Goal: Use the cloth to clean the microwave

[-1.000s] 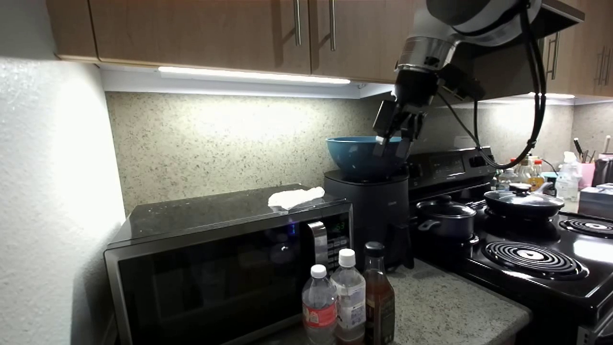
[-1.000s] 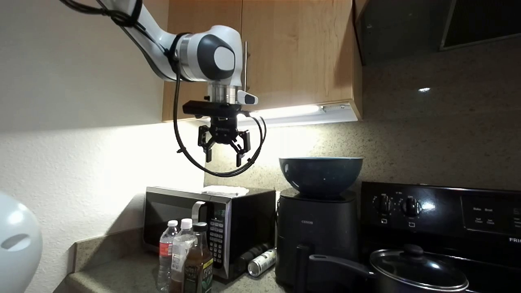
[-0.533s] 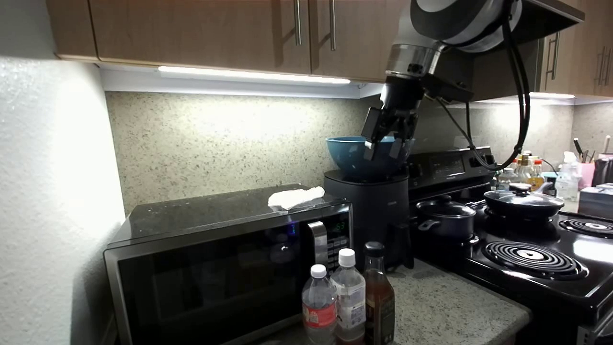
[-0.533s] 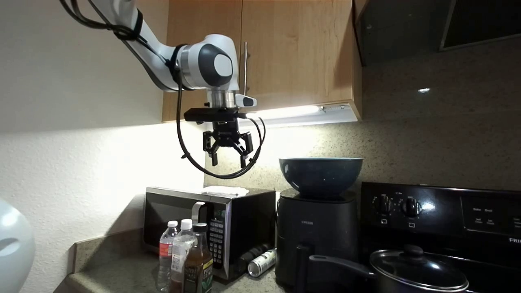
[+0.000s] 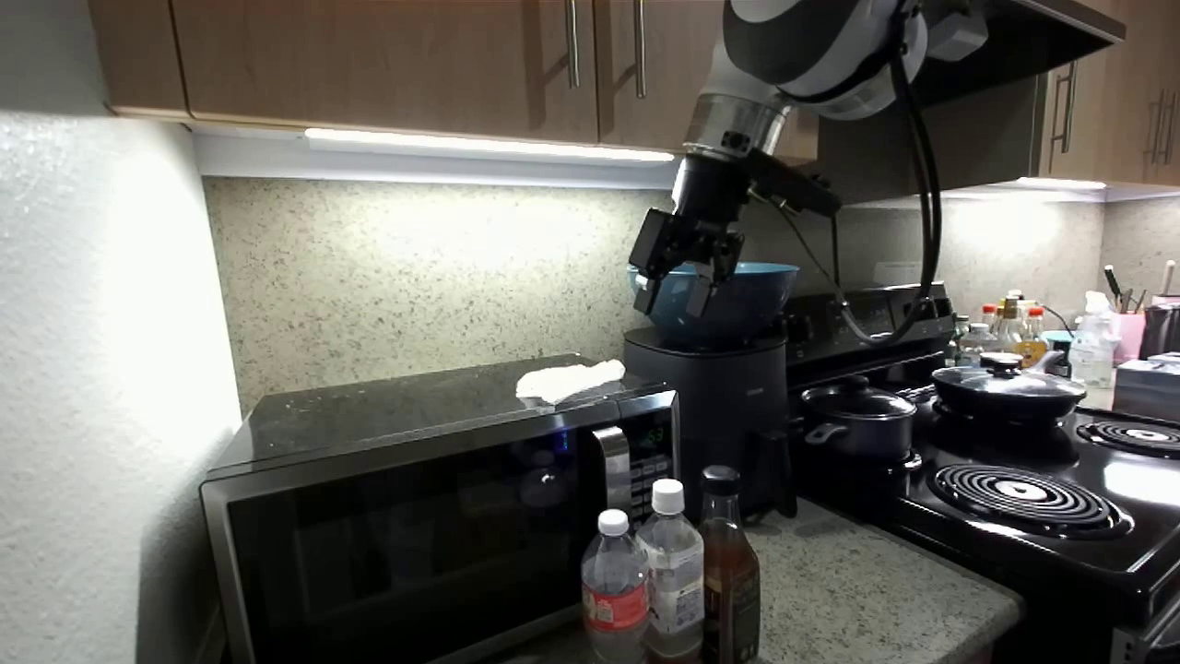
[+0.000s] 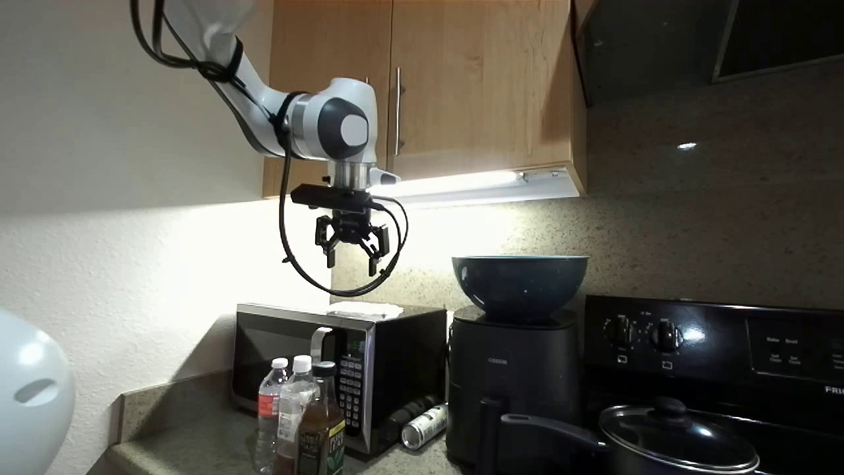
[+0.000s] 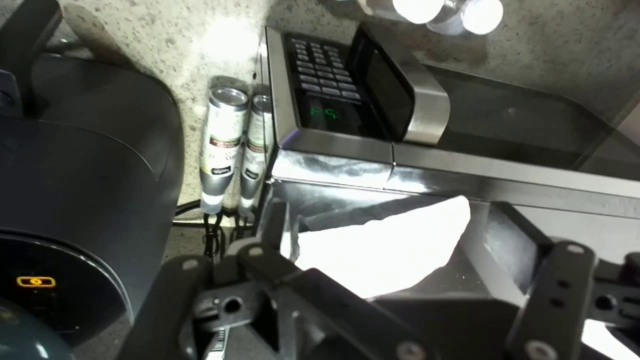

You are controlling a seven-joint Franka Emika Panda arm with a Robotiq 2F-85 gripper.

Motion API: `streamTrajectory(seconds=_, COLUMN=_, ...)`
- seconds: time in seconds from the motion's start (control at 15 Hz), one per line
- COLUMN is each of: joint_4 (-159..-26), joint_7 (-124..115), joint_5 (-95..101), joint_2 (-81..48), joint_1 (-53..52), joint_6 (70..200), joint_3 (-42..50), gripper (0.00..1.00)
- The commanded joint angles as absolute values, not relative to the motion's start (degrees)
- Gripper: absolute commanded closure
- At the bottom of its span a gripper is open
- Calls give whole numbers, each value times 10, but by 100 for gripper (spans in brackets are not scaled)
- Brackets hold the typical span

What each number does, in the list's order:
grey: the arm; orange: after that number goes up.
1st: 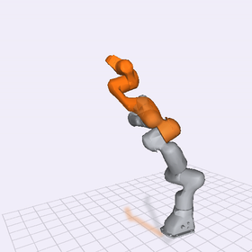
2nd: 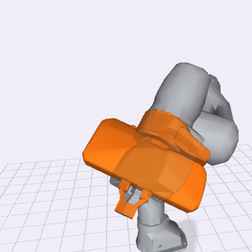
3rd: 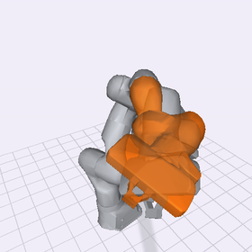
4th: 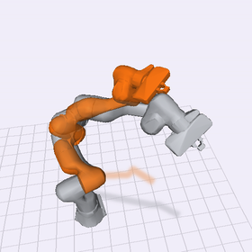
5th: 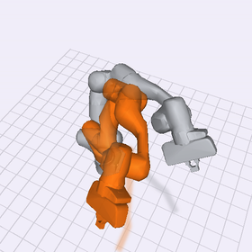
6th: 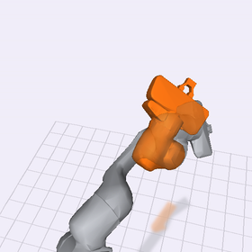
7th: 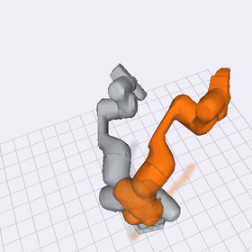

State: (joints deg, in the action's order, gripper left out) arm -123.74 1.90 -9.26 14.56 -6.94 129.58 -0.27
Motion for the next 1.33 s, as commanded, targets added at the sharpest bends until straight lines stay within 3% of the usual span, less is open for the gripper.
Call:
streamTrajectory(seconds=0.0, joint_4=-1193, joint_7=16, joint_5=-97, joint_2=86, joint_1=-64, joint_6=1330, joint_3=-19, gripper=0)
streamTrajectory(seconds=0.47, joint_4=-1192, joint_7=8, joint_5=-97, joint_2=75, joint_1=-61, joint_6=1351, joint_3=-24, gripper=0)
streamTrajectory(seconds=1.0, joint_4=-1106, joint_7=-8, joint_5=-78, joint_2=-32, joint_1=-64, joint_6=1388, joint_3=-41, gripper=0)
streamTrajectory(seconds=1.27, joint_4=-1066, joint_7=0, joint_5=-84, joint_2=-75, joint_1=-62, joint_6=1378, joint_3=-43, gripper=21)
